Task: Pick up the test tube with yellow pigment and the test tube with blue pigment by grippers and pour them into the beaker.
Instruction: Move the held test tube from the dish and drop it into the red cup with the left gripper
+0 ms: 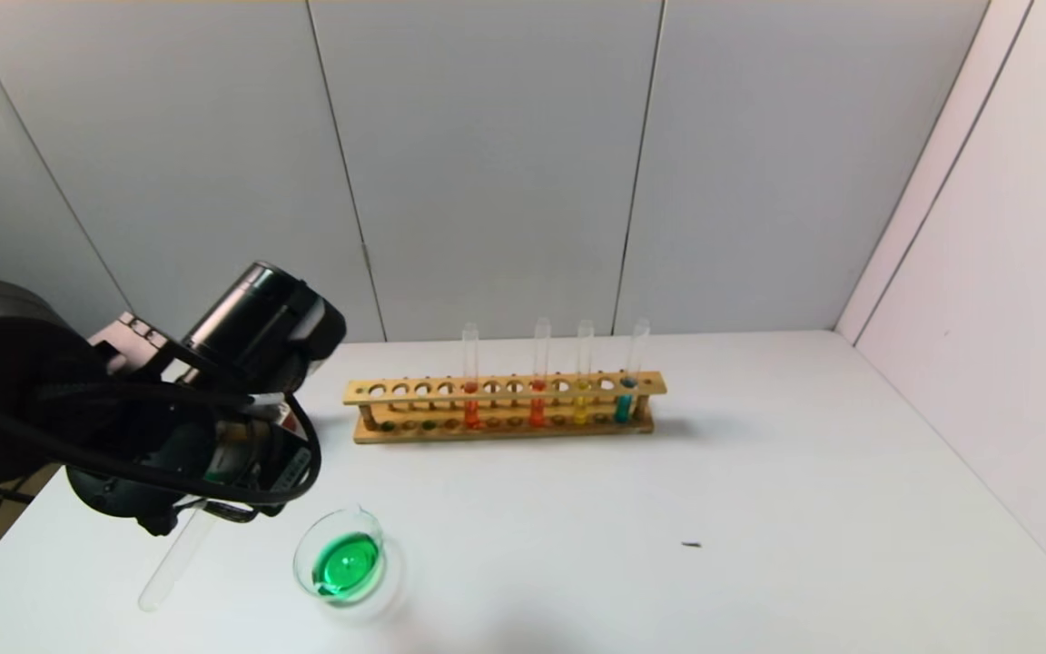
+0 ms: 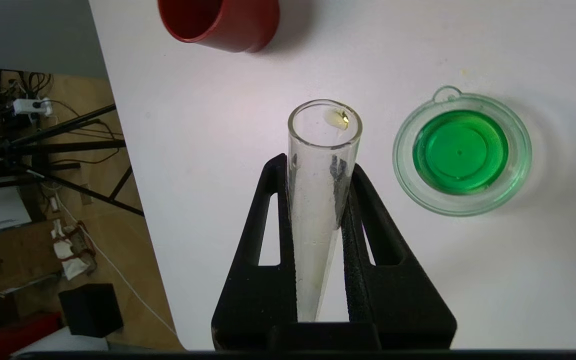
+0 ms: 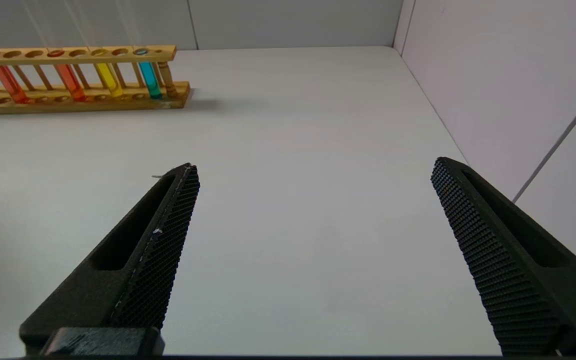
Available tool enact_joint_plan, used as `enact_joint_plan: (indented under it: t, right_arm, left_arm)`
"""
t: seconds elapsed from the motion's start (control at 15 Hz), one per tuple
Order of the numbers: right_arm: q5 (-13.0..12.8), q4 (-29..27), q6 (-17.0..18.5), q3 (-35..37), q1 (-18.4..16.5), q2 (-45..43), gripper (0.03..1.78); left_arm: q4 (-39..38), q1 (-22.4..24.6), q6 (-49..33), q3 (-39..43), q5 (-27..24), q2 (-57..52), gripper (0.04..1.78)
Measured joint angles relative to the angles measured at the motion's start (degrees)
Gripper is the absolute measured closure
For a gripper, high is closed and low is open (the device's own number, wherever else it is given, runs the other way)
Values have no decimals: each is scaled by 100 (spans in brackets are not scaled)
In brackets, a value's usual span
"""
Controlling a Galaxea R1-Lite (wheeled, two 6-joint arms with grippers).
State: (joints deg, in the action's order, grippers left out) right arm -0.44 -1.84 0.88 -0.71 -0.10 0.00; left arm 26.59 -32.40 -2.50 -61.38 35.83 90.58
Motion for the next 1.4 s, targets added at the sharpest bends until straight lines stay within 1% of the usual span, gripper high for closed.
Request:
enact_joint_plan:
  t: [0.2,0.47,0.8,1.0,1.2,1.4]
  right_arm:
    - [0,0,-2,0,2,0,11]
    - [0,0,0,0,0,0,11]
    - [0,0,-2,0,0,0,11]
    - [0,0,0,0,2,0,11]
    - [-2,2,0,0,0,0,11]
    - [-2,0,0,0,0,0,11]
  left_arm:
    - [-383,564,39,-2,-74,-310,151]
    - [-862,1421,124,-284,-538,-500,151]
    - [-1896,2317,146,-758,-623,116,151]
    - [-2114,2492,74,-1174,-700,650,151]
    - [-2669,2536,57,-1442,-675,1168,151]
    - [-2959,2541,71,-1676,-649,1640,151]
